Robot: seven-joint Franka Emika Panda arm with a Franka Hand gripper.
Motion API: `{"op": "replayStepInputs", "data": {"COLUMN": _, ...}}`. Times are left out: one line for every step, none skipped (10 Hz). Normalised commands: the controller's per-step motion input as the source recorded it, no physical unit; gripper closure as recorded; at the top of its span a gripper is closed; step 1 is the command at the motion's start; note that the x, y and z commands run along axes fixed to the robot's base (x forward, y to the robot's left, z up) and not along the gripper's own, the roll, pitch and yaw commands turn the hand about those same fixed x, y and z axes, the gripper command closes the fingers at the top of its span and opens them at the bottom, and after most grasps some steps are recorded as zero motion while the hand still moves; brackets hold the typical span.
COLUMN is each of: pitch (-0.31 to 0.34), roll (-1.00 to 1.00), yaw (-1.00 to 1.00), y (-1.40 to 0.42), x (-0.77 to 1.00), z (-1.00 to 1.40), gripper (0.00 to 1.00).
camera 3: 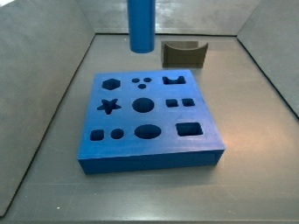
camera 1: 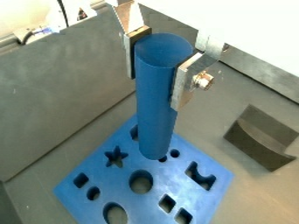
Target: Insert the round object.
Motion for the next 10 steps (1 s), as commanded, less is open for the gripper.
{"op": "replayStepInputs", "data": {"pitch": -0.130, "roll": 0.00, "yaw": 0.18, "y": 0.08, "x": -0.59, "z": -1.00, "gripper": 1.00}}
{"op": "replayStepInputs", "data": {"pitch": -0.130, "roll": 0.00, "yaw": 0.18, "y": 0.08, "x": -0.59, "z": -1.00, "gripper": 1.00}}
{"op": "replayStepInputs", "data": {"pitch": -0.119, "roll": 0.00, "yaw": 0.12, "y": 0.04, "x": -0.59, "z": -1.00, "gripper": 1.00}}
{"op": "replayStepInputs", "data": {"pitch": -0.120, "roll": 0.01, "yaw": 0.13, "y": 0.00, "x": -0.54, "z": -1.00, "gripper": 1.00}}
{"op": "replayStepInputs", "data": {"pitch": -0.126, "roll": 0.21, "yaw": 0.00, "y": -0.64, "x": 0.00, "z": -0.87, "gripper": 1.00}}
{"op": "replayStepInputs", "data": {"pitch": 0.009, "roll": 0.13, "yaw": -0.04, "y": -0.54, "x": 0.54, "z": -0.35, "gripper": 1.00}}
{"op": "replayStepInputs", "data": {"pitch": 0.186, "roll": 0.09, "yaw": -0.17, "y": -0.22, "x": 0.66, "z": 0.00, "gripper": 1.00}}
{"op": "replayStepInputs", "data": {"pitch": 0.227, "roll": 0.10, "yaw": -0.13, "y": -0.09, "x": 0.66, "z": 0.10, "gripper": 1.00}}
{"op": "replayStepInputs", "data": {"pitch": 0.174, "roll": 0.20, "yaw": -0.09, "y": -0.13, "x": 0.65, "z": -0.03, "gripper": 1.00}}
{"op": "replayStepInputs", "data": {"pitch": 0.171, "roll": 0.24, "yaw": -0.11, "y": -0.18, "x": 0.74, "z": -0.15, "gripper": 1.00}}
